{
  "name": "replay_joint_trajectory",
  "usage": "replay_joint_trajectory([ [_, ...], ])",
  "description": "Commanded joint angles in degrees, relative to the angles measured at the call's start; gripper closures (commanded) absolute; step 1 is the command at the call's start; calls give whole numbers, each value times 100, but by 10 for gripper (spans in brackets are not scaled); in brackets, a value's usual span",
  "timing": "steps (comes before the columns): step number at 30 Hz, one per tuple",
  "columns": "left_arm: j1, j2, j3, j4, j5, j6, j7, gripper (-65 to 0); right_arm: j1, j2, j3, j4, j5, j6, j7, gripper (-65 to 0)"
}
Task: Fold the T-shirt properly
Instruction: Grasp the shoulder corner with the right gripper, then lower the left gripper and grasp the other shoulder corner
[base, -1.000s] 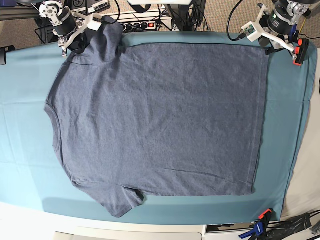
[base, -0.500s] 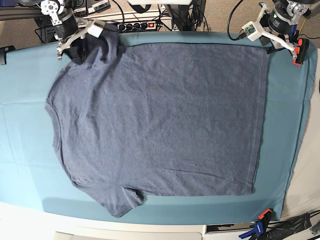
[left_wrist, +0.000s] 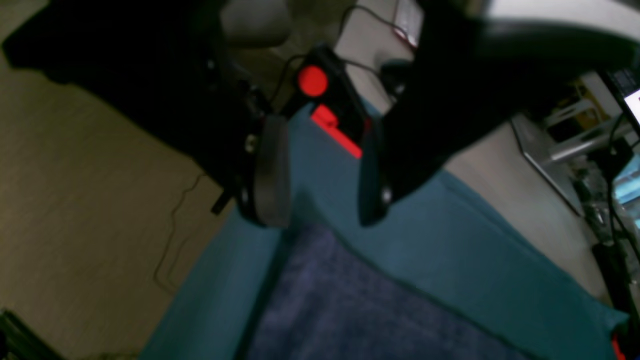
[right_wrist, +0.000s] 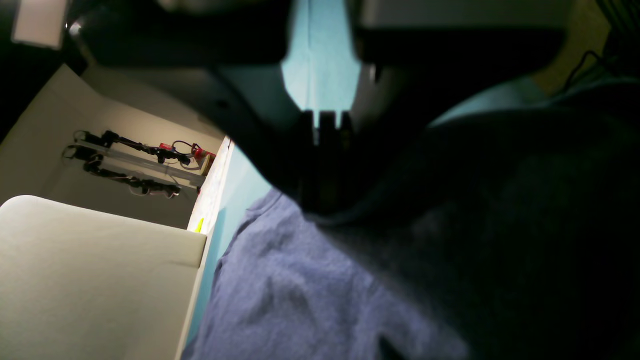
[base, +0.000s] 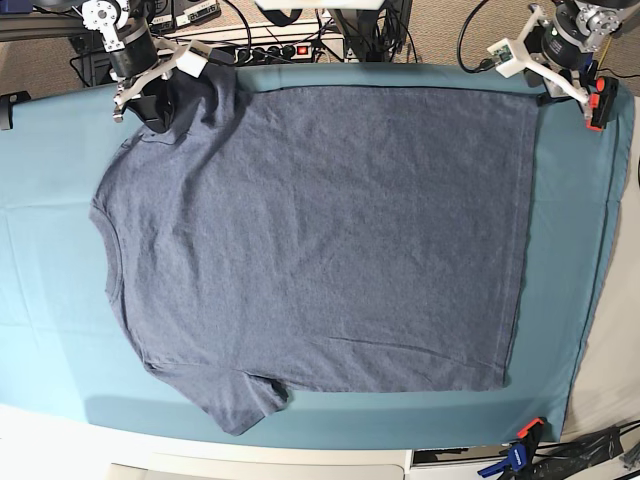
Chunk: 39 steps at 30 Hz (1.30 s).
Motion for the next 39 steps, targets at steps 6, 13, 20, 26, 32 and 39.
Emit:
replay_joint_trajectory([
  [6,37,-72,-15,7,343,487,-15,-245,0,66,24,96,-162,-118,4,0],
  [13,35,-70,431,-138,442,584,9,-245,2,66,24,96,-164,-118,7,0],
  [20,-588,-72,1626,-894,1403,1351,291,-245,20,66,24,96,-162,-116,24,0],
  [26,-1097,-72,2260,-1169,1471,1386,374,-245,17,66,24,96,-162,-116,22,0],
  [32,-1139,-98,2308,-1163,1722,1403,588,-245,17,66,24,96,-162,-116,22,0],
  [39,-1139,-389,2306,-1032,1810,1515,855,-245,35,66,24,96,-160,-116,22,0],
])
